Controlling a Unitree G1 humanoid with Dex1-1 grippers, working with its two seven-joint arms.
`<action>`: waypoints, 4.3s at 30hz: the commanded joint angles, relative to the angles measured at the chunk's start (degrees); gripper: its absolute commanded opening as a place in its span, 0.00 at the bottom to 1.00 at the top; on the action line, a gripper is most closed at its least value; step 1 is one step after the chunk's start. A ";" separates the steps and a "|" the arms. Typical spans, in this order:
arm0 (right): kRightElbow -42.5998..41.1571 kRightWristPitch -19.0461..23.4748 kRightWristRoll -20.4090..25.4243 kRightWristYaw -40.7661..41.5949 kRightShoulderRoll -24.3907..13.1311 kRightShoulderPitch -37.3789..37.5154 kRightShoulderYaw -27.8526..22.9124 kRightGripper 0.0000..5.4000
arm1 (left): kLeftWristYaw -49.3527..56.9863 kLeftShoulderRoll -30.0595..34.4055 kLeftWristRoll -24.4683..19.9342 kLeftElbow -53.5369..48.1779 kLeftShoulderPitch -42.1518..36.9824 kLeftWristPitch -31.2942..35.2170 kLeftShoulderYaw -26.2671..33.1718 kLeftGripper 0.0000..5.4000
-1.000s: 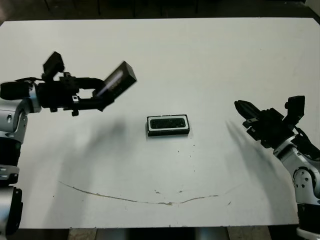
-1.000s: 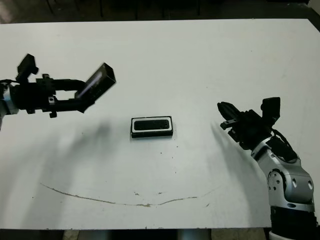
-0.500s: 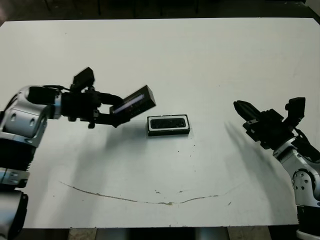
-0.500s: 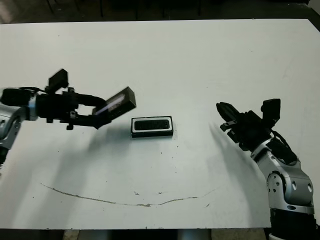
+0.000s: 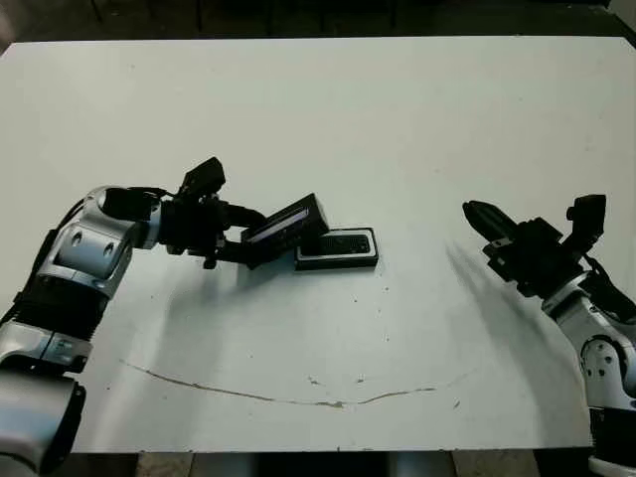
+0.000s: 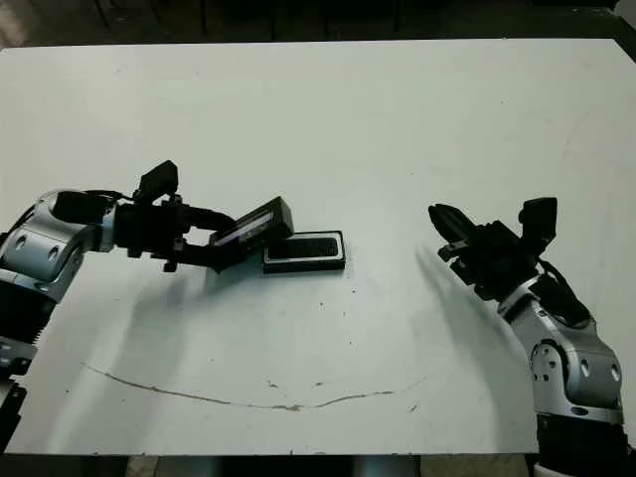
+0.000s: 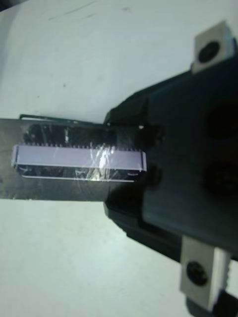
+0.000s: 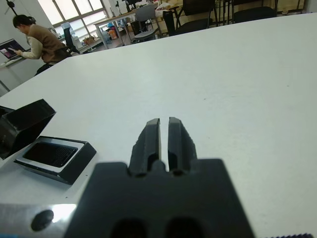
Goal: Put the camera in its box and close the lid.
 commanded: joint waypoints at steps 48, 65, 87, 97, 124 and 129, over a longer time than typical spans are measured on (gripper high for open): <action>-1.28 2.32 1.54 -2.65 0.07 2.15 -0.59 0.00 | 6.84 -3.76 9.66 -5.72 5.08 0.24 -14.12 0.46; 0.10 1.52 1.25 -1.54 0.01 1.29 -0.57 0.00 | 4.63 -3.49 8.39 -5.15 4.86 0.49 -13.73 0.46; 2.28 -0.20 0.97 0.74 -0.16 0.58 -0.55 0.00 | 2.45 1.25 4.53 -6.89 8.51 5.11 -12.82 0.46; 0.78 0.28 0.48 -0.45 -0.12 1.31 -0.43 0.00 | 6.14 1.51 5.25 -9.39 11.36 4.74 -12.66 0.46; 1.67 -1.95 0.55 0.69 0.96 2.05 -0.32 0.00 | 14.79 -1.60 11.97 -21.96 8.96 12.99 -20.50 0.46; 2.38 -1.97 0.20 1.18 0.50 2.00 -0.06 0.00 | 14.38 -3.28 13.60 -16.32 6.25 11.27 -21.05 0.46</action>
